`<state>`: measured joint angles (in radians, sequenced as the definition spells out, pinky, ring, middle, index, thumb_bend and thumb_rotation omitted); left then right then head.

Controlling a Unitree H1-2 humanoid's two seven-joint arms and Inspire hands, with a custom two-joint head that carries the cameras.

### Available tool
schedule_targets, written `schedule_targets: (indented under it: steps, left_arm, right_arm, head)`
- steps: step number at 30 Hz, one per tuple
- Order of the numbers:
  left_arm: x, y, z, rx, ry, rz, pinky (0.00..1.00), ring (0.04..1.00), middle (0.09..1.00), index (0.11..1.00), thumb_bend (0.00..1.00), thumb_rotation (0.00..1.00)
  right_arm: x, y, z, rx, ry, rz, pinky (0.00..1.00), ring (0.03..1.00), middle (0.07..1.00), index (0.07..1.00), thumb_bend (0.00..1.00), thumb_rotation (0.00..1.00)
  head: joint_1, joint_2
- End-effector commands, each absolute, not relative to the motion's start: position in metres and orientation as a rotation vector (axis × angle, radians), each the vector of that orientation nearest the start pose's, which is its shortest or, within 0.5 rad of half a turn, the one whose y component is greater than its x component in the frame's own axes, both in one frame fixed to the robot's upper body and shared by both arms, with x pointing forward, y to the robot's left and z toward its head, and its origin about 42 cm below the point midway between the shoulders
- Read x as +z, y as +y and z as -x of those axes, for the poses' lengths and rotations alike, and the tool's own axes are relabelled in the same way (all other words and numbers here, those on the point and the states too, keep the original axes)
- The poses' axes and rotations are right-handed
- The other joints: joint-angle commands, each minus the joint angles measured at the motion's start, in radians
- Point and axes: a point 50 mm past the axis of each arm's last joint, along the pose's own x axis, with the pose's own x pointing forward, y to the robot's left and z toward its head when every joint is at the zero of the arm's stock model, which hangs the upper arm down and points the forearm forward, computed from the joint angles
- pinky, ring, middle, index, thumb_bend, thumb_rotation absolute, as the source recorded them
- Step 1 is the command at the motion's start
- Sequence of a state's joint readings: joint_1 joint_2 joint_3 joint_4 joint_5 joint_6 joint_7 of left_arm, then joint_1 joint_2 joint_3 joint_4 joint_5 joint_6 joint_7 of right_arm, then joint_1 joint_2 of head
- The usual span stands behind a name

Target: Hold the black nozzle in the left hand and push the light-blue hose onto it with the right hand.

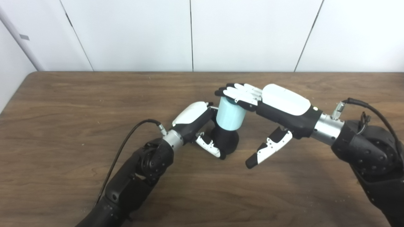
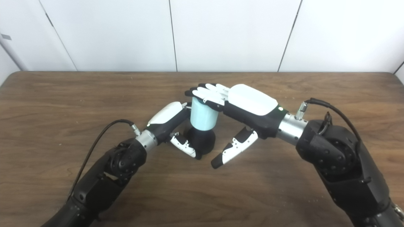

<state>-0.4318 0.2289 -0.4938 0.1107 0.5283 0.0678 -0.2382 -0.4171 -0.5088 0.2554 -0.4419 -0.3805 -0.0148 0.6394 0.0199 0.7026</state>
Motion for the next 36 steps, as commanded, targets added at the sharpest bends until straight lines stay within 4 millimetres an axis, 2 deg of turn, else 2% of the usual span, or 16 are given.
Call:
schedule_targets:
  steps: [1,16,22,29,36]
  left_arm:
    - [0.123,0.132,-0.363,-0.737,-0.056,-0.975,1.0,0.617,0.451,0.503,0.53,0.0]
    - [0.124,0.134,-0.364,-0.735,-0.058,-0.963,1.0,0.616,0.447,0.504,0.53,0.0]
    - [0.123,0.133,-0.364,-0.735,-0.059,-0.961,1.0,0.62,0.446,0.504,0.53,0.0]
    - [0.124,0.135,-0.364,-0.731,-0.056,-0.965,1.0,0.62,0.445,0.505,0.53,0.0]
    - [0.125,0.137,-0.365,-0.73,-0.054,-0.965,1.0,0.62,0.445,0.505,0.53,0.0]
  right_arm:
    - [0.308,-0.215,-0.329,0.791,-0.578,1.159,1.0,1.0,1.0,1.0,0.74,0.66]
    - [0.283,-0.212,-0.328,0.837,-0.554,1.273,1.0,1.0,1.0,1.0,0.75,0.69]
    - [0.273,-0.208,-0.321,0.88,-0.593,1.314,1.0,1.0,1.0,1.0,0.76,0.74]
    - [0.271,-0.208,-0.318,0.914,-0.648,1.327,1.0,1.0,1.0,1.0,0.76,0.75]
    - [0.273,-0.215,-0.324,0.904,-0.677,1.303,1.0,1.0,1.0,0.997,0.76,0.76]
  head:
    - [0.0,0.001]
    - [0.003,0.006]
    - [0.005,0.008]
    - [0.004,0.012]
    - [0.002,0.014]
